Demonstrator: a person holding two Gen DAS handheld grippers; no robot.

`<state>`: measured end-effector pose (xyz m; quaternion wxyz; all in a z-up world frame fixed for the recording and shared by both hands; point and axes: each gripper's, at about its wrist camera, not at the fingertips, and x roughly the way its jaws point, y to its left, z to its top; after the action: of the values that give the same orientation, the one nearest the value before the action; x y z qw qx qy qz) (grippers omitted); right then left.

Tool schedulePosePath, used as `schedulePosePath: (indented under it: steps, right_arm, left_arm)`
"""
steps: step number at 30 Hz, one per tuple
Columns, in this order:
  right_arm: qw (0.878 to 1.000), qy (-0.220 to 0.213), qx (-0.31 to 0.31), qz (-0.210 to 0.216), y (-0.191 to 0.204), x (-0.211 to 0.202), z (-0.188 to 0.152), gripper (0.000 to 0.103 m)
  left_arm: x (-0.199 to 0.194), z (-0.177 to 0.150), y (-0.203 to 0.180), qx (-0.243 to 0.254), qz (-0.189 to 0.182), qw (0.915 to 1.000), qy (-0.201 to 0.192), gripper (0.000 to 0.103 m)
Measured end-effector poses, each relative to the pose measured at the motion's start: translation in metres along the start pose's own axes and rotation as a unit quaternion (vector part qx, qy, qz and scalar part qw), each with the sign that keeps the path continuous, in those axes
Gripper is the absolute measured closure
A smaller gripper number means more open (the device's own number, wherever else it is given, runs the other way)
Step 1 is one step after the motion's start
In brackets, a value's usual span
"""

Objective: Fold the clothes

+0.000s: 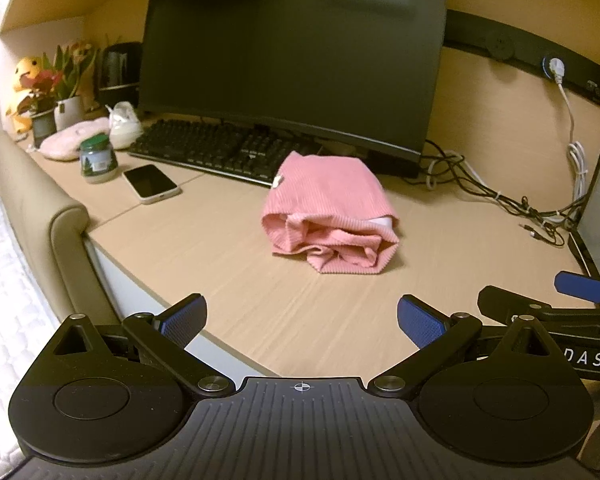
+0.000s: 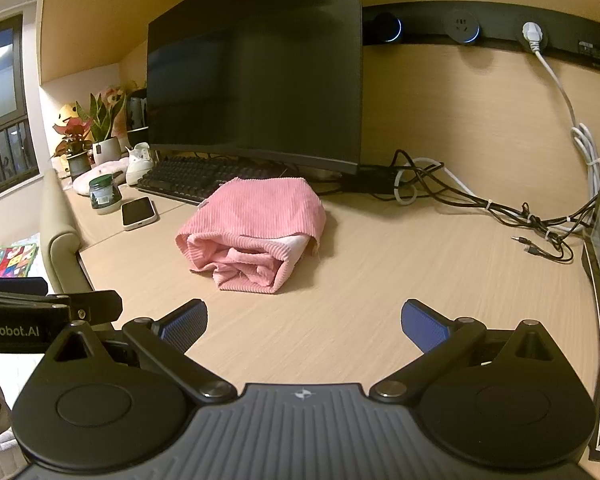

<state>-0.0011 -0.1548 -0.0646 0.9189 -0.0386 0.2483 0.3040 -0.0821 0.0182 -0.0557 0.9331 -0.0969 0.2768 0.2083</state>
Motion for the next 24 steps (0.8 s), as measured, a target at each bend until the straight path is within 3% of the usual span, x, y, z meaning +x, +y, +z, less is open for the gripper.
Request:
schedulePosePath:
  steps: [24]
  right_arm:
    - [1.000, -0.005, -0.006, 0.001, 0.0063, -0.0011, 0.0022, 0.000]
  left_arm:
    - [-0.0035, -0.0008, 0.0062, -0.007, -0.004, 1.0000, 0.000, 0.000]
